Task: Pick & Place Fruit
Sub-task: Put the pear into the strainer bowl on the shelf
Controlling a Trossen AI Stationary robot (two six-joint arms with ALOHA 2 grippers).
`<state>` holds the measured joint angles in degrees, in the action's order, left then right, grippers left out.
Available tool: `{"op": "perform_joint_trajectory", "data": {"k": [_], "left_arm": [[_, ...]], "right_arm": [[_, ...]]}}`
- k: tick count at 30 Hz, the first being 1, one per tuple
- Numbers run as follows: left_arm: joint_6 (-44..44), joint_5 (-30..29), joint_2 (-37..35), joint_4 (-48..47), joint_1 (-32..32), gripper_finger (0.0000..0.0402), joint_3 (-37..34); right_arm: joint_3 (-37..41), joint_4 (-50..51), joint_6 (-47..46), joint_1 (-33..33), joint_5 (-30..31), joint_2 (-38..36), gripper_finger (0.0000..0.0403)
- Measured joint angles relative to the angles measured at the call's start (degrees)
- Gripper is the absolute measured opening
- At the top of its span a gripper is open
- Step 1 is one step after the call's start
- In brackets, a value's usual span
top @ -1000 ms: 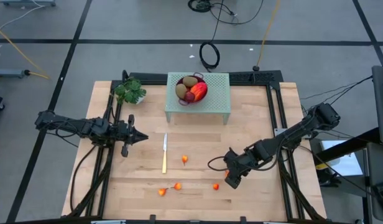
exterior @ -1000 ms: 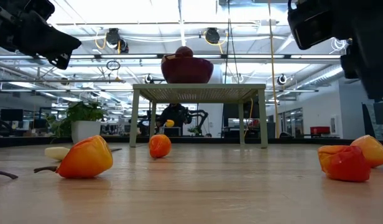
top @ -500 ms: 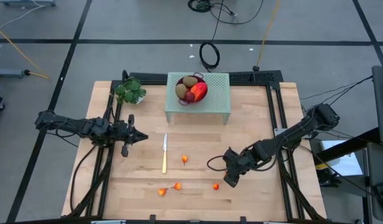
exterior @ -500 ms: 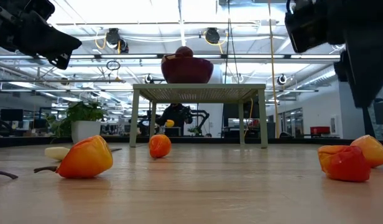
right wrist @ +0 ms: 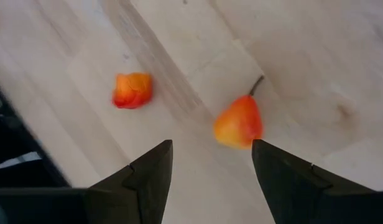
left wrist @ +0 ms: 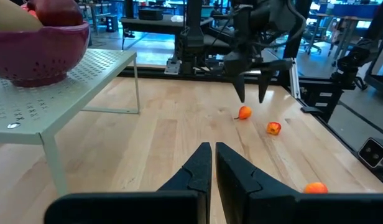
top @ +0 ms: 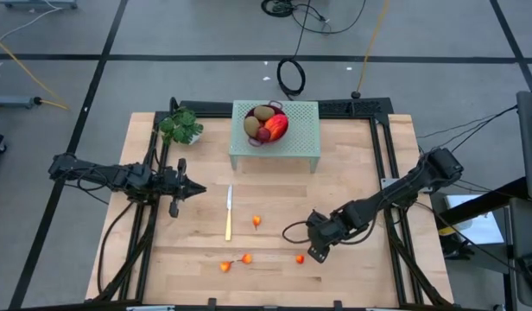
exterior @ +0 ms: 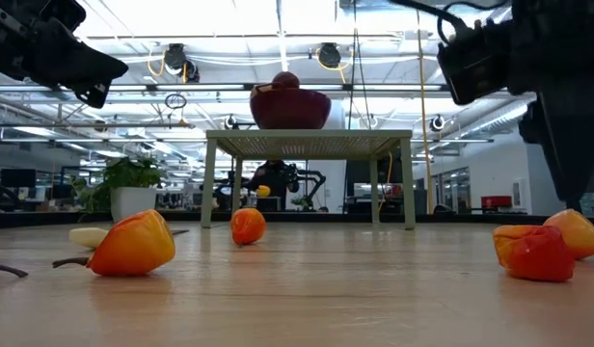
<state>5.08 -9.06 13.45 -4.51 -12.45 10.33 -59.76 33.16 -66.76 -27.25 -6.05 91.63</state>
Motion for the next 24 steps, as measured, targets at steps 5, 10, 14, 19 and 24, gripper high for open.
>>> {"op": "perform_joint_trajectory", "data": {"k": [5,10,14,19,24], "left_arm": [[0.2,0.0,0.0,0.0,0.0,0.0021,0.0],[0.6,0.0,0.0,0.0,0.0,0.0021,0.0],[1.2,0.0,0.0,0.0,0.0,0.0021,0.0],[1.4,0.0,0.0,0.0,0.0,0.0021,0.0],[1.4,0.0,0.0,0.0,0.0,0.0021,0.0]], "right_arm": [[-1.7,0.0,1.9,0.0,-0.2,3.9,0.0212],[-3.6,1.4,4.5,-0.1,0.6,7.1,0.0212],[-3.7,3.1,4.5,-0.2,1.5,7.9,0.0212],[-3.7,3.0,4.5,-0.2,1.9,7.3,0.0212],[-3.7,6.0,4.5,-0.2,4.0,5.8,0.0212]]}}
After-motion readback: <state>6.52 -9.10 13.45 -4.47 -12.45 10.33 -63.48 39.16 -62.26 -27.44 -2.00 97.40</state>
